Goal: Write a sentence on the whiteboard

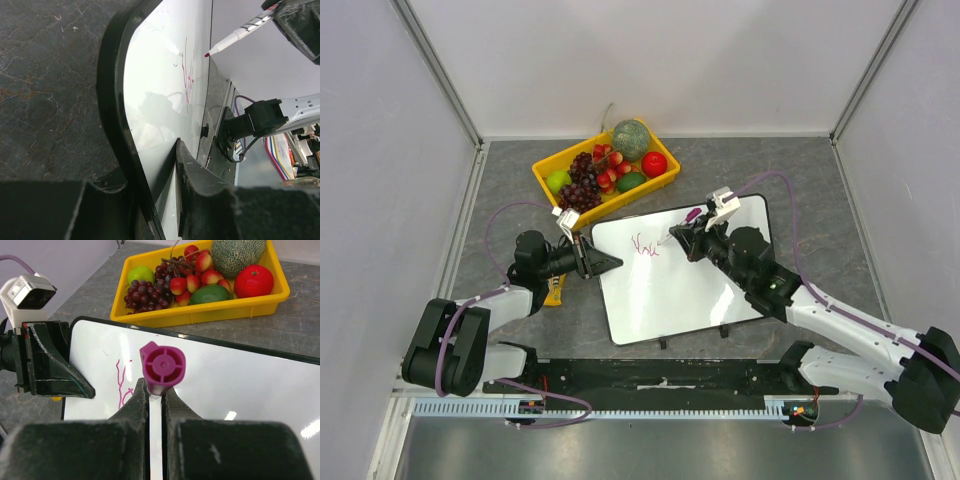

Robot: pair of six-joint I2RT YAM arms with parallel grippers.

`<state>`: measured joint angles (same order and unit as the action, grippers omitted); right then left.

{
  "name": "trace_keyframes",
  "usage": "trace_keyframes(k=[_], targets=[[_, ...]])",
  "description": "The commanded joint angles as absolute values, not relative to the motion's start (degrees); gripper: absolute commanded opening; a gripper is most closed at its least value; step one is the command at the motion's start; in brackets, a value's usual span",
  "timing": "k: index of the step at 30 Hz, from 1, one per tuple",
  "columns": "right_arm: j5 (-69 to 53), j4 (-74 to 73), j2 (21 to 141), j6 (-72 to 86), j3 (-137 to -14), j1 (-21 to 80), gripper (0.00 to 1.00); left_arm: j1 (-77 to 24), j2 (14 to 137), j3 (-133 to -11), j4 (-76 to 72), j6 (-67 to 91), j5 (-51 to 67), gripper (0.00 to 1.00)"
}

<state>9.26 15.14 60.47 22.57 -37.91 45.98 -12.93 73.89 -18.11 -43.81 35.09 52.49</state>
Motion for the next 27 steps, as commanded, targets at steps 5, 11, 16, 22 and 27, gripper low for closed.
trace_keyframes(k=[5,11,16,22,27], targets=[[10.5,15.1,58.4,22.4,-39.6,45.8,0.0,-13.9,75.1,-17.3,-40.0,24.3,49.8,0.02],[11.4,15.8,60.1,22.3,-39.4,45.5,0.0,-14.0,74.6,-17.1,-40.1,24.3,49.6,0.02],[11.6,16.3,60.6,22.6,-39.5,45.4,0.0,-14.0,74.9,-17.1,-40.0,24.3,49.6,0.02],[12.7,16.3,61.3,22.2,-39.7,45.0,0.0,-14.0,74.9,-17.2,-40.0,24.3,49.7,0.02],[13.4,16.2,61.5,22.3,-38.8,44.8,0.0,-14.0,74.8,-17.1,-40.1,24.3,49.7,0.02]])
